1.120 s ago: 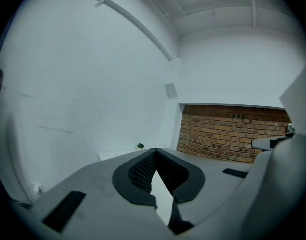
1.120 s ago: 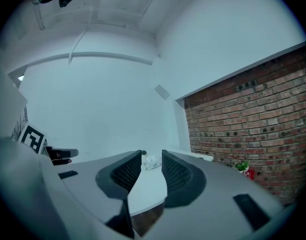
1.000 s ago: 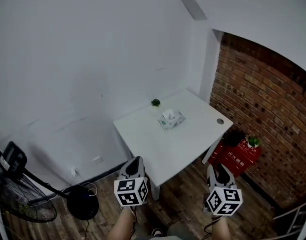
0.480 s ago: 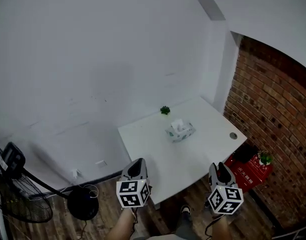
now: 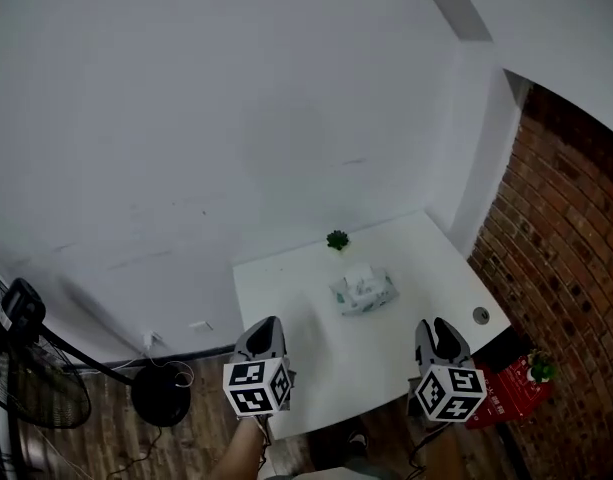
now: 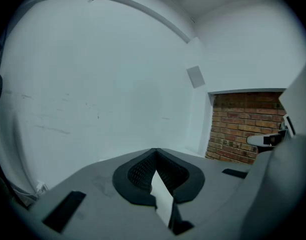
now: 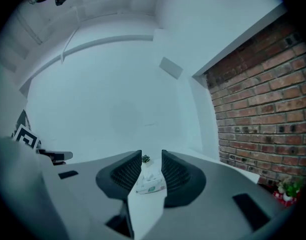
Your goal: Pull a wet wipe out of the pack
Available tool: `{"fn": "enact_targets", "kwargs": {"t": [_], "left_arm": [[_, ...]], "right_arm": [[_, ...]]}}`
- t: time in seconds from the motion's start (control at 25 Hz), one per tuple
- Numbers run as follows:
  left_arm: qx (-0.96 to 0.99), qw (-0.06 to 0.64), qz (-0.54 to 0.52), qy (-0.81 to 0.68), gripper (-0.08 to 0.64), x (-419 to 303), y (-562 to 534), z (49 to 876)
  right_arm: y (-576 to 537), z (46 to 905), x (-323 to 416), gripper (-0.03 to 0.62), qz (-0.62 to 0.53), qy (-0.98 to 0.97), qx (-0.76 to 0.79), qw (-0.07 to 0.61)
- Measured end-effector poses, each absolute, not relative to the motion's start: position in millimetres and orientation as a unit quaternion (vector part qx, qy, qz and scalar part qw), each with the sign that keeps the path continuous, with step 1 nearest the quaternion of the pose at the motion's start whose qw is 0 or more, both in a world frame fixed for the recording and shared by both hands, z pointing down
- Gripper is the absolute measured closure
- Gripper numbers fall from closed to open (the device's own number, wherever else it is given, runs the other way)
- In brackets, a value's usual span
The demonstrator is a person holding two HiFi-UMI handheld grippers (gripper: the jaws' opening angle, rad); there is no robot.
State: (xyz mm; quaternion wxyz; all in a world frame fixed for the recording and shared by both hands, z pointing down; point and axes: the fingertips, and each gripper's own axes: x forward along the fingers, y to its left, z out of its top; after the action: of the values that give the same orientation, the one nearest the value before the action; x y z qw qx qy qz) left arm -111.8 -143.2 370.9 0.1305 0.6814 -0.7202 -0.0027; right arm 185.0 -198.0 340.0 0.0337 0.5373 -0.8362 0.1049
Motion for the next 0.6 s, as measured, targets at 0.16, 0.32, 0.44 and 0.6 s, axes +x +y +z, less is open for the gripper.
{"fn": "enact_targets", "kwargs": {"t": [0.16, 0.32, 0.44, 0.6], "left_arm": [[0.653, 0.138, -0.007, -0.745, 0.56, -111.7, -168.2, 373.1], [0.628, 0.145, 0.002, -0.765, 0.56, -113.2, -180.2, 382.0], [0.609, 0.157, 0.005, -0.778, 0.56, -118.9, -185.4, 394.3], [0.596, 0.178, 0.008, -0.783, 0.56, -123.3, -190.6, 409.9]], "right_arm": [[-243.4, 344.9, 184.3, 0.466, 0.109, -0.854, 0.507, 0.051], [-282.6, 351.0, 183.9, 0.466, 0.113, -0.866, 0.484, 0.063], [-306.5, 361.9, 181.8, 0.466, 0.119, -0.869, 0.474, 0.071], [-322.1, 380.4, 174.1, 0.466, 0.136, -0.871, 0.465, 0.087]]}}
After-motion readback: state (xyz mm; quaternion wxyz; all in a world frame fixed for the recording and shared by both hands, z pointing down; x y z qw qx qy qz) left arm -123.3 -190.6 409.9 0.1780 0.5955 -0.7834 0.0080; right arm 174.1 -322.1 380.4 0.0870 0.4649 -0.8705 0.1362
